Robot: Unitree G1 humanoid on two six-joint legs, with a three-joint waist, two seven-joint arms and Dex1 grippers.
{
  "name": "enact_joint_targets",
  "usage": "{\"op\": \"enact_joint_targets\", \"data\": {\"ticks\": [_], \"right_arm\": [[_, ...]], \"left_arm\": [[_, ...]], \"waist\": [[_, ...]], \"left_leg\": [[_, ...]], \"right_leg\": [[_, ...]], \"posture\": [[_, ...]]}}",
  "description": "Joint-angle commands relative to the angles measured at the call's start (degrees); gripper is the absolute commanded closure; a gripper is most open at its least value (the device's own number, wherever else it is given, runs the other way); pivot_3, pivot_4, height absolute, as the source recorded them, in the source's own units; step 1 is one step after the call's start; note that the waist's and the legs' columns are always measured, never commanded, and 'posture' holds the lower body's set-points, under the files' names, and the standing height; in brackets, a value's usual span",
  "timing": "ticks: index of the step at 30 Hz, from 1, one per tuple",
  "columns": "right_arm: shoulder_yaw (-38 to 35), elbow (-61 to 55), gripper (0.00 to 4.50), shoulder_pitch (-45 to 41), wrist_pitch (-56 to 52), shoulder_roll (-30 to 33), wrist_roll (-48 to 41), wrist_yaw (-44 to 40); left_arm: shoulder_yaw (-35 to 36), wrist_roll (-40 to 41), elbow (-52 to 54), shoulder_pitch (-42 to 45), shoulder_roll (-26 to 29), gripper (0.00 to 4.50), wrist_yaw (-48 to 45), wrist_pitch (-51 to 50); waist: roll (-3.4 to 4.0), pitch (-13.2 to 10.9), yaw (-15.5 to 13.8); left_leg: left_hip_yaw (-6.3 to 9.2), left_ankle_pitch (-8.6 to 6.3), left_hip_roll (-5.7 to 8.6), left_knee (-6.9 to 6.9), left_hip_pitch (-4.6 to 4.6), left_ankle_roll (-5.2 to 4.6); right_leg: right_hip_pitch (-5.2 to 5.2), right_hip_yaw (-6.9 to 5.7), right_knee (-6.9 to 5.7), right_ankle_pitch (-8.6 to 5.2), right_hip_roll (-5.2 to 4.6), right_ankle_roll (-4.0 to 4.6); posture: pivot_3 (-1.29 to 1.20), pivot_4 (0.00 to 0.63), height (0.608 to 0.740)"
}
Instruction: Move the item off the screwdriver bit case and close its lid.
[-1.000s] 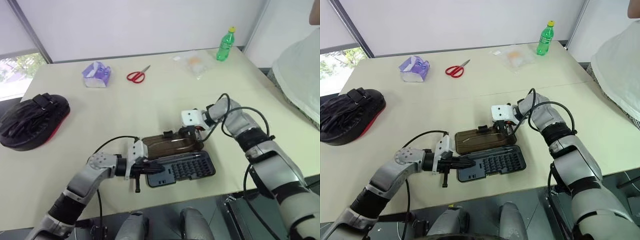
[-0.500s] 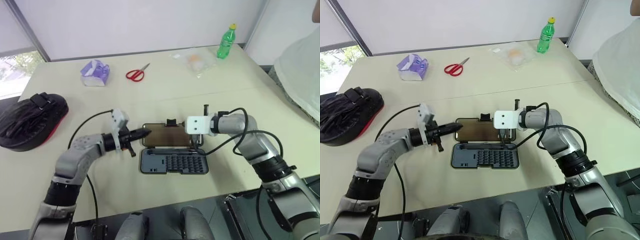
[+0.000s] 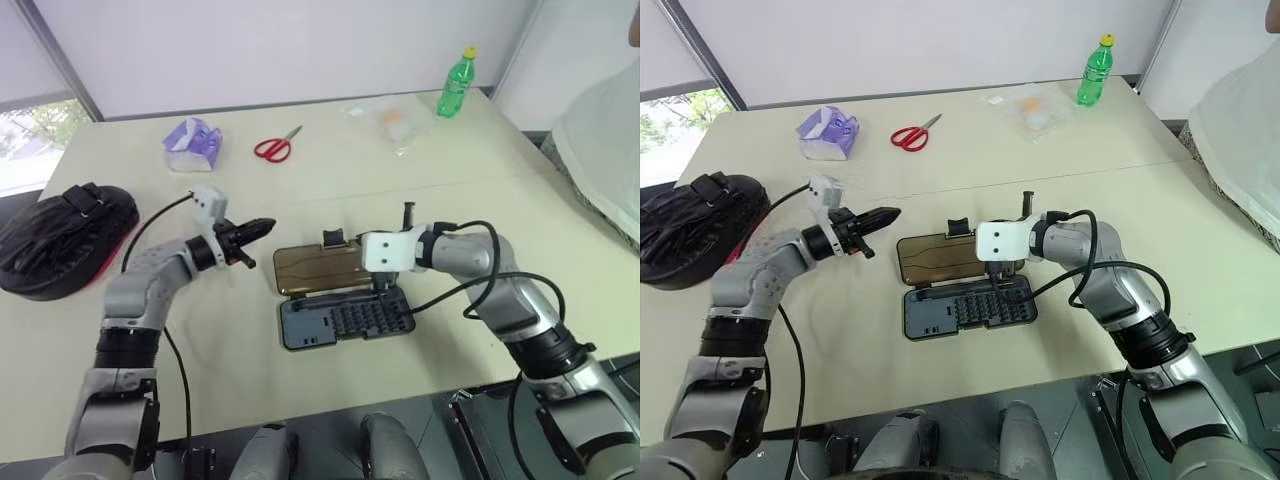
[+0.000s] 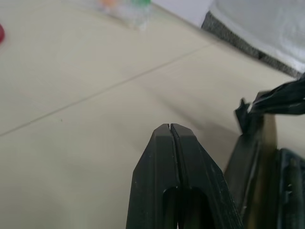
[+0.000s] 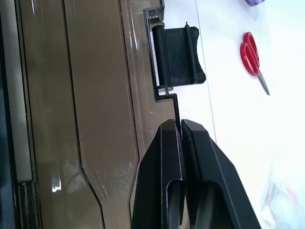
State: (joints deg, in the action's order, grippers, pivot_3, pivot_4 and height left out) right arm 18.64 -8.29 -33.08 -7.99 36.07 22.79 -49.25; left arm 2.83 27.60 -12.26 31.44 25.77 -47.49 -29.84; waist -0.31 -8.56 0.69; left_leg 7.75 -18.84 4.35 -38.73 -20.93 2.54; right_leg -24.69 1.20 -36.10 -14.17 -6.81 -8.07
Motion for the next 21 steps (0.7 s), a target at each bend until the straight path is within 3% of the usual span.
{"op": "enact_joint_targets", "data": {"ticks": [1, 11, 15, 20, 21], "right_arm": [[-1.85, -3.02, 4.41, -0.55, -0.73, 0.12, -0.14, 0.82], [-1.97, -4.84, 4.41, 0.07, -3.89, 0.34, -1.12, -0.02], [-2.32, -5.32, 3.18, 0.14, -4.43, 0.72, -1.92, -0.74], [-4.6, -8.39, 0.63, -1.6, -10.25, 3.37, -4.35, -5.74], [-5.66, -9.6, 0.63, -2.22, -13.05, 3.59, -5.62, -6.81]], "left_arm": [[-3.19, -3.53, -2.87, 0.84, -0.62, 4.5, -3.16, 4.64], [-6.31, -7.14, -9.27, 2.4, -2.68, 4.5, -8.5, 9.77], [-5.9, -7.37, -9.28, 2.42, -2.94, 4.5, -8.55, 9.77], [-5.58, -7.23, -9.04, 2.48, -3.2, 4.5, -8.91, 9.52], [-5.52, -7.14, -8.93, 2.55, -3.23, 4.5, -9.14, 9.46]], "waist": [[0.0, 0.0, 0.06], [-0.01, -0.01, 0.12], [-0.01, -0.01, 0.09], [-0.01, -0.01, 0.02], [-0.01, -0.01, 0.04]], "left_leg": [[-0.01, 0.0, 0.0, 0.0, 0.0, 0.0], [0.01, 0.0, 0.0, -0.1, -0.39, 0.0], [0.01, 0.0, 0.0, -0.1, -0.45, 0.0], [0.01, 0.0, 0.02, -0.12, -0.47, 0.0], [0.01, 0.0, 0.02, -0.12, -0.48, 0.0]], "right_leg": [[0.0, 0.0, 0.0, 0.0, 0.0, 0.0], [-0.35, -0.03, -0.05, 0.01, 0.0, -0.01], [-0.42, -0.03, -0.06, 0.01, 0.0, -0.01], [-0.42, -0.03, -0.06, 0.01, -0.01, -0.02], [-0.42, -0.03, -0.05, 0.01, -0.01, -0.02]], "posture": [[0.0, 0.15, 0.74], [0.0, 0.15, 0.74], [0.0, 0.15, 0.74], [0.0, 0.15, 0.74], [0.0, 0.15, 0.74]]}}
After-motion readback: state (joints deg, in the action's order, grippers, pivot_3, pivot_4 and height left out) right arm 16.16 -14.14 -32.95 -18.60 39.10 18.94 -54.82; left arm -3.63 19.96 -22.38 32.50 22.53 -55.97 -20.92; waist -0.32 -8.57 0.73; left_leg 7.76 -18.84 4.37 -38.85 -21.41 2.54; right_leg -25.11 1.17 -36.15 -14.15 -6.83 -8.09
